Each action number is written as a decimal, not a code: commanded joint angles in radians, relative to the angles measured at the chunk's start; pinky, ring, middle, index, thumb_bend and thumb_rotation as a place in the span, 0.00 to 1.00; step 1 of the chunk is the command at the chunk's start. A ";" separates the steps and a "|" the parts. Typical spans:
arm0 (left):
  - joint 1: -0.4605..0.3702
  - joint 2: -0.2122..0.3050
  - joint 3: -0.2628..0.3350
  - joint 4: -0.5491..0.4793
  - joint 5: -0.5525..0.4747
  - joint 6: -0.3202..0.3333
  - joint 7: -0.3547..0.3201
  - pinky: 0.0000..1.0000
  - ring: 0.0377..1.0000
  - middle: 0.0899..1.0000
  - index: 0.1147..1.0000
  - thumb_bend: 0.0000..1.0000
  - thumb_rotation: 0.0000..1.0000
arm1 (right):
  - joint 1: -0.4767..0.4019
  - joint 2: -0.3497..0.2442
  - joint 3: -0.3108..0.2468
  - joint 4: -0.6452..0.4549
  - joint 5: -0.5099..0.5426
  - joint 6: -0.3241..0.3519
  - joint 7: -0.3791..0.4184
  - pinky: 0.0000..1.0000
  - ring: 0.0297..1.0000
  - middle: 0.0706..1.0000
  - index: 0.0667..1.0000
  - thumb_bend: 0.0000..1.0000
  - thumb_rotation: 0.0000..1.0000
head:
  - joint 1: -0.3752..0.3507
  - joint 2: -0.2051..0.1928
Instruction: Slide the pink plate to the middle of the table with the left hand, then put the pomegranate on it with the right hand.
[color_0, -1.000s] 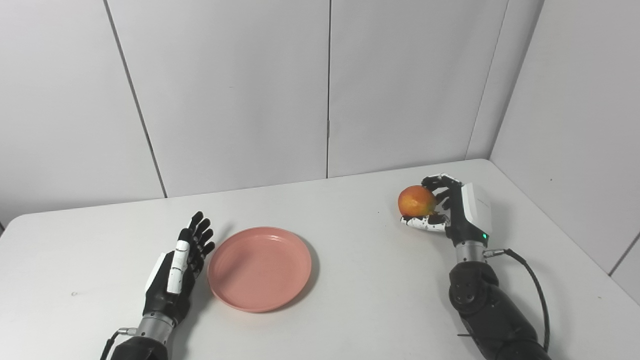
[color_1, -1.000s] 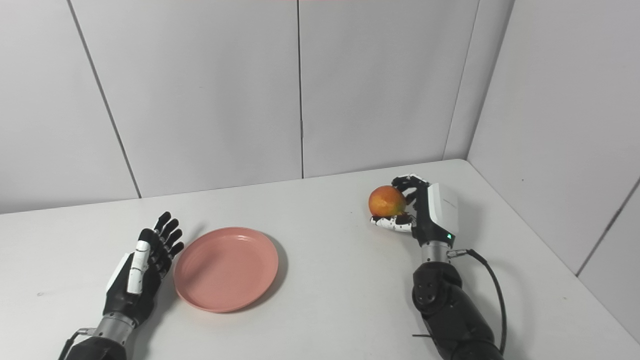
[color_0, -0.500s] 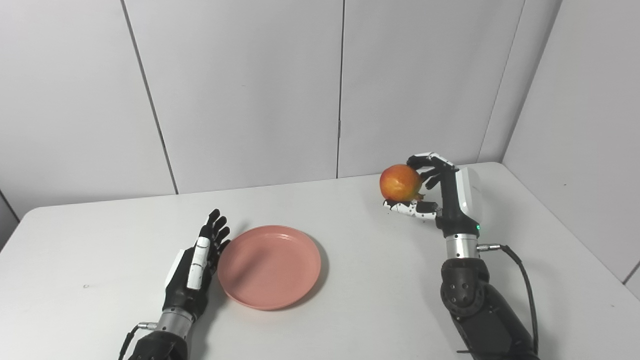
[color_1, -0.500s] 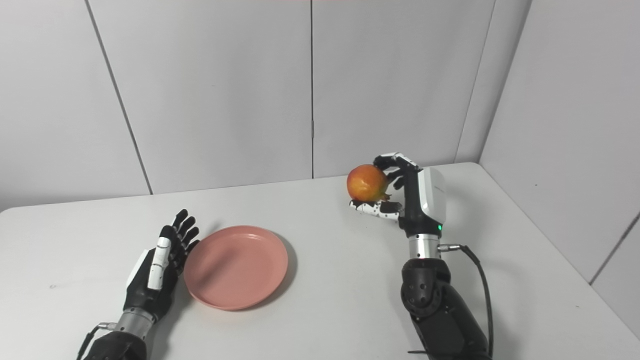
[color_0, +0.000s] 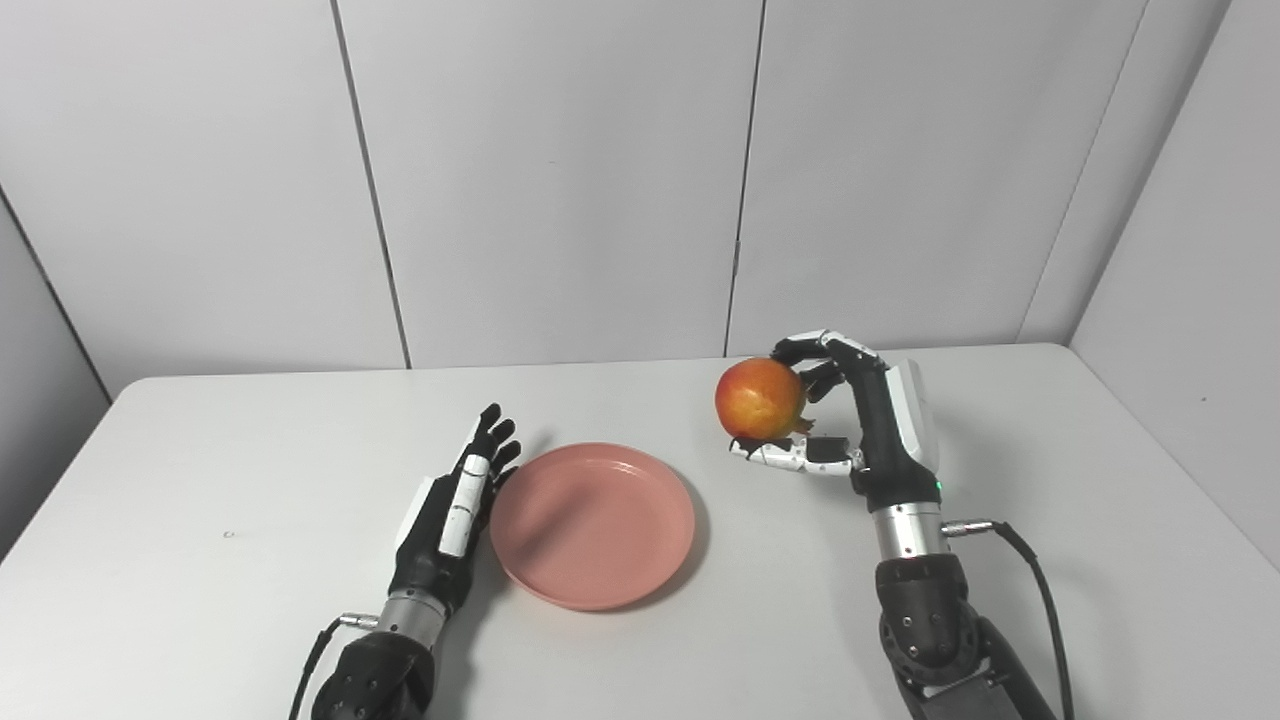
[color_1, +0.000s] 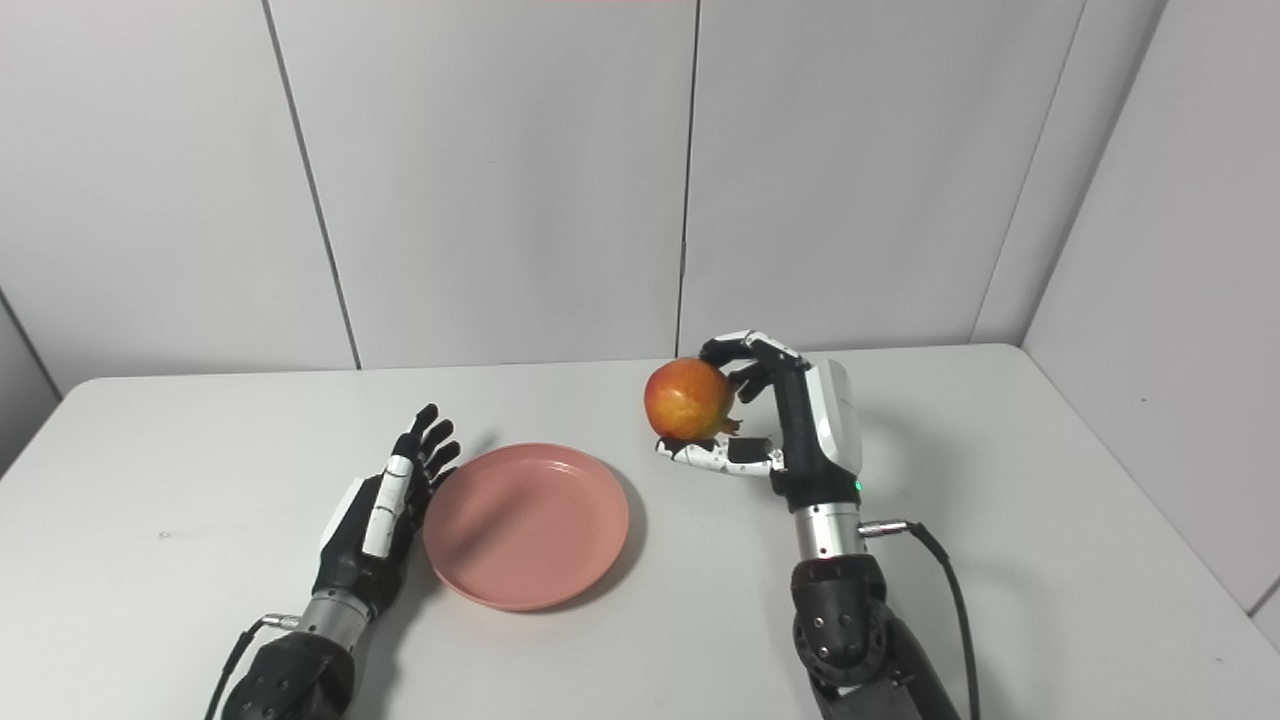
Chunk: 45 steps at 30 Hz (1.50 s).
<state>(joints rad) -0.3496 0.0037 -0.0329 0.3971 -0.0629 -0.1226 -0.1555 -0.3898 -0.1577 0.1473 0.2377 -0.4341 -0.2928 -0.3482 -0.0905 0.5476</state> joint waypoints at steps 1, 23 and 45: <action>0.014 -0.018 -0.005 -0.002 0.002 -0.013 0.012 0.92 0.96 0.97 0.98 0.63 1.00 | -0.044 0.017 0.016 -0.028 -0.011 -0.054 0.019 0.39 0.40 0.44 0.50 0.51 0.00 | 0.002 0.004; 0.012 -0.028 -0.023 -0.005 0.059 -0.034 0.050 0.90 0.95 0.96 0.95 0.63 1.00 | -0.077 0.115 0.150 0.117 -0.096 -0.070 0.114 0.37 0.38 0.44 0.51 0.51 0.00 | 0.037 0.019; 0.017 -0.032 -0.019 -0.018 0.054 -0.013 0.051 0.90 0.94 0.96 0.96 0.63 1.00 | -0.141 0.067 0.177 0.285 -0.234 -0.055 0.067 0.41 0.40 0.43 0.51 0.51 0.00 | 0.027 0.020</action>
<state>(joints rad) -0.3407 -0.0174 -0.0487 0.3819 0.0023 -0.1262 -0.1036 -0.4859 -0.0806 0.3302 0.5244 -0.6661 -0.3279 -0.2541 -0.0644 0.5660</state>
